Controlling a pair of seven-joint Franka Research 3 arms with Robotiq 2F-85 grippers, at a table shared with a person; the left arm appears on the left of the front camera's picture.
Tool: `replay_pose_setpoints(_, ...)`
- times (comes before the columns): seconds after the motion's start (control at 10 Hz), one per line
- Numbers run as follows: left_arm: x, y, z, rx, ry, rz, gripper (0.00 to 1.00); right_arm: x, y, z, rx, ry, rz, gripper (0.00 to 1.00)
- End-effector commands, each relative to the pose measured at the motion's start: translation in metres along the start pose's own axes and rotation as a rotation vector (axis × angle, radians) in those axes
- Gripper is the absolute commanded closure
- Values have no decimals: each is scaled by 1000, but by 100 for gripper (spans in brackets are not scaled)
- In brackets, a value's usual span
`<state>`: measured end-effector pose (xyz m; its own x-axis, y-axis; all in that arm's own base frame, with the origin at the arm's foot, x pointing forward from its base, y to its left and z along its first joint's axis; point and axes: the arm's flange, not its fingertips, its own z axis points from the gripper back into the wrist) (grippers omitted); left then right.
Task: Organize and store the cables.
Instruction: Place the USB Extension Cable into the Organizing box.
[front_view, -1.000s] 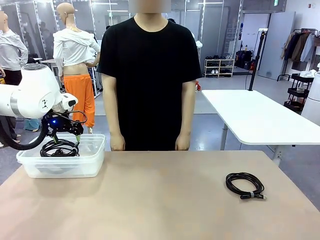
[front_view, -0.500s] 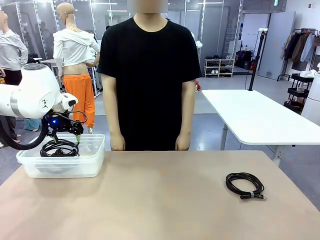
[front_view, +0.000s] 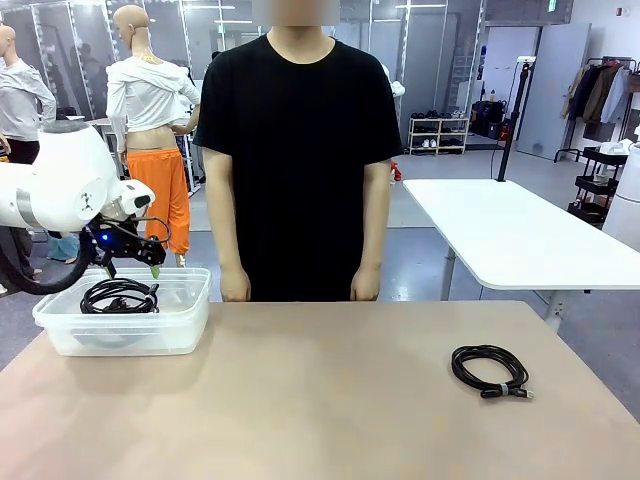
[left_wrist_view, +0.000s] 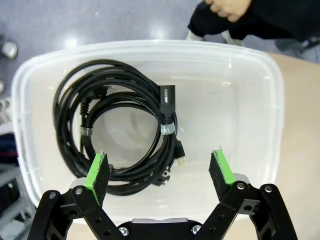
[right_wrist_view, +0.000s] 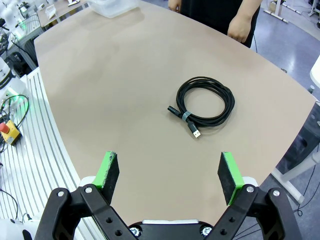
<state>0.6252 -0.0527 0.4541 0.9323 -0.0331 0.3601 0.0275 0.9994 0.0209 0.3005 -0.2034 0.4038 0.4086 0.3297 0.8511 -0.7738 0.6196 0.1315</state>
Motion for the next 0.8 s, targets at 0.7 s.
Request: replay_pose_setpoints(0.7, -225, 125, 134, -383, -77, -423, 0, -1, -3, 0, -3, -16, 21, 0)
